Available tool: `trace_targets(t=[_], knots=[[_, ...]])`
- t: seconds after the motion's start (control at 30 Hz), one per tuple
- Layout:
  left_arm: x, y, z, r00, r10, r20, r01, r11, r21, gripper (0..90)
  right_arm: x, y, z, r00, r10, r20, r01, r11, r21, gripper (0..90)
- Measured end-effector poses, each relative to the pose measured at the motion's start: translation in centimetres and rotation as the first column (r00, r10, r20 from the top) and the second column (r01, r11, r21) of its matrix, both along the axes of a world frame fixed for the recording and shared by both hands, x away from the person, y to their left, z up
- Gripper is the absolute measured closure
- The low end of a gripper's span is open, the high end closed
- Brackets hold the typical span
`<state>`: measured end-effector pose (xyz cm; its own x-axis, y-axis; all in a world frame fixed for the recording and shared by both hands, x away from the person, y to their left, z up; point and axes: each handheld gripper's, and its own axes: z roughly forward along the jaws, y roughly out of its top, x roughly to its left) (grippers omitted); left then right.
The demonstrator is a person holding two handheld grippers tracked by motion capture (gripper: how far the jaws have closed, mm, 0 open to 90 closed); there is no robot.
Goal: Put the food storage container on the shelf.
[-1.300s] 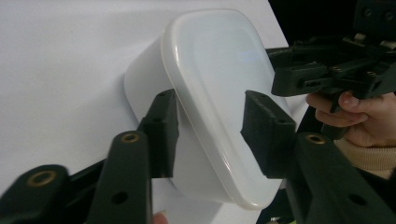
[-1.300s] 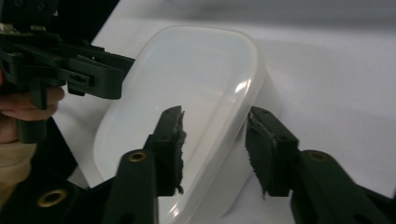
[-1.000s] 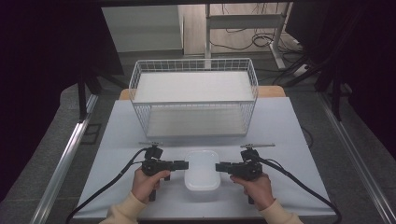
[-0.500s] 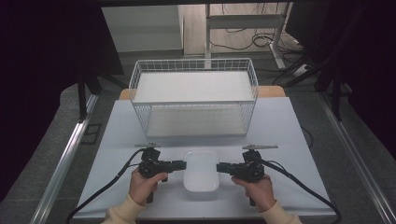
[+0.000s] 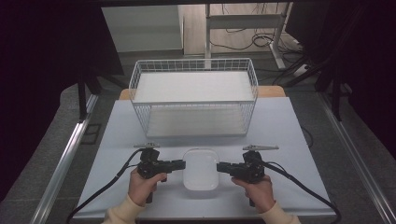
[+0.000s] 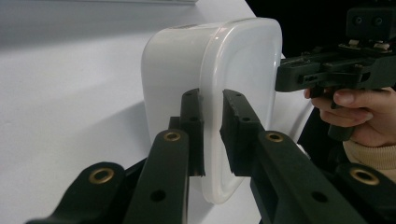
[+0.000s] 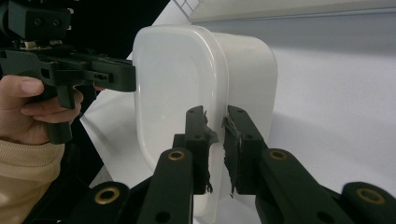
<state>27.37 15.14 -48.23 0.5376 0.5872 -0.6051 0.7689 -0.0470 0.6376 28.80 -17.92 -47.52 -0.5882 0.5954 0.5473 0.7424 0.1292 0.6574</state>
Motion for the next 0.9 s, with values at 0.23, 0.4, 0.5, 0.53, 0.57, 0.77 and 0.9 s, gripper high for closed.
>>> trace_targets(t=[0.23, 0.4, 0.5, 0.53, 0.57, 0.77, 0.9], knots=[[-0.2, 0.0, 0.8, 0.9994, -0.001, 0.034, 0.001, 1.0000, 0.001, 79.9, -0.2, 0.0, 0.6, 0.9993, 0.009, 0.037, -0.009, 1.0000, 0.000, 80.0], [-0.1, 0.0, 1.3, 0.9988, -0.004, 0.050, 0.004, 1.0000, -0.002, 79.9, -0.1, -0.2, 1.1, 0.9986, 0.011, 0.051, -0.012, 0.9998, 0.017, 80.1], [-0.1, 0.0, 1.8, 0.9976, 0.000, 0.069, 0.000, 0.9999, 0.012, 79.9, 0.0, -0.1, 1.4, 0.9977, 0.013, 0.067, -0.014, 0.9999, 0.009, 80.1], [0.0, 0.0, 1.9, 0.9973, 0.000, 0.073, -0.001, 0.9999, 0.011, 79.8, 0.0, 0.0, 1.7, 0.9967, 0.013, 0.080, -0.013, 0.9999, 0.002, 80.1], [0.1, 0.1, 2.1, 0.9967, 0.001, 0.081, -0.002, 1.0000, 0.007, 79.8, 0.0, 0.0, 2.0, 0.9957, 0.014, 0.091, -0.015, 0.9999, 0.001, 80.1], [0.2, 0.1, 2.9, 0.9942, -0.002, 0.108, 0.000, 0.9999, 0.016, 79.8, 0.3, 0.1, 2.6, 0.9933, 0.020, 0.114, -0.020, 0.9998, 0.003, 80.1], [0.5, 0.1, 3.5, 0.9927, -0.004, 0.120, 0.002, 0.9998, 0.018, 79.9, 0.5, 0.1, 3.1, 0.9914, 0.022, 0.129, -0.022, 0.9997, -0.007, 80.1]])
